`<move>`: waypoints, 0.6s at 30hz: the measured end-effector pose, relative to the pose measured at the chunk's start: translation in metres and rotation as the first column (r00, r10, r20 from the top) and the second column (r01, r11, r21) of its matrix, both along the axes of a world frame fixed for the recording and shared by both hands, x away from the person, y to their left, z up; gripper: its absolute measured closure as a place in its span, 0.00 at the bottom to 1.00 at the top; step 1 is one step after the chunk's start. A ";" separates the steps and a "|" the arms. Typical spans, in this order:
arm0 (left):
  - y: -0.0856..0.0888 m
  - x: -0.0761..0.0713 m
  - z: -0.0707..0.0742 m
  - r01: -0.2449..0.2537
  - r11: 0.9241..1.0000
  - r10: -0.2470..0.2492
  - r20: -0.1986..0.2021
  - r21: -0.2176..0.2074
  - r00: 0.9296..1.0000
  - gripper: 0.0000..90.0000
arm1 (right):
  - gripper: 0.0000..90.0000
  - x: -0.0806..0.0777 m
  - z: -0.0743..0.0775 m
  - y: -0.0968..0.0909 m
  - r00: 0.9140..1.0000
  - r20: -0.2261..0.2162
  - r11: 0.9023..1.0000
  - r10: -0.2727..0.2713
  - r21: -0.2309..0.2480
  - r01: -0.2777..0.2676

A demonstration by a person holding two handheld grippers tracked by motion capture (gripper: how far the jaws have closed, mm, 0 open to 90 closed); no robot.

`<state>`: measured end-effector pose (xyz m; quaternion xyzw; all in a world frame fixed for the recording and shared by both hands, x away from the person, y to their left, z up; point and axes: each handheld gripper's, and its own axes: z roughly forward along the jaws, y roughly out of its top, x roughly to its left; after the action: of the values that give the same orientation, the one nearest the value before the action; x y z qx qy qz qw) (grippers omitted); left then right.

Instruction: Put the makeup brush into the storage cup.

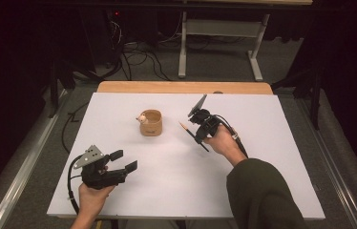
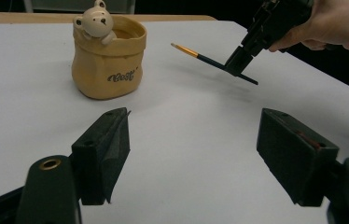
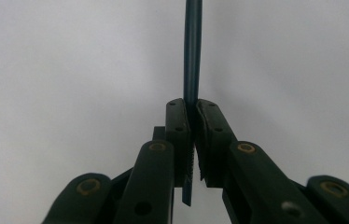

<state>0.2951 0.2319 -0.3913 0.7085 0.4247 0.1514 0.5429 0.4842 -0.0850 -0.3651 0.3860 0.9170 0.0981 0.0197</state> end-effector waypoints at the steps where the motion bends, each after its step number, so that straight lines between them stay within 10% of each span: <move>1: 0.000 0.000 0.000 0.000 1.000 0.000 0.001 0.001 1.000 0.29 | 0.96 0.000 0.000 -0.001 1.000 0.013 1.000 0.013 0.007 -0.013; 18: -0.002 0.000 0.000 0.006 1.000 -0.006 -0.002 0.005 1.000 0.29 | 0.96 -0.016 0.010 -0.016 0.998 0.056 0.994 0.026 0.106 -0.032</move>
<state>0.2952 0.2303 -0.3914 0.7115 0.4225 0.1501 0.5411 0.4686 -0.1012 -0.3552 0.3702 0.9152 0.1578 0.0229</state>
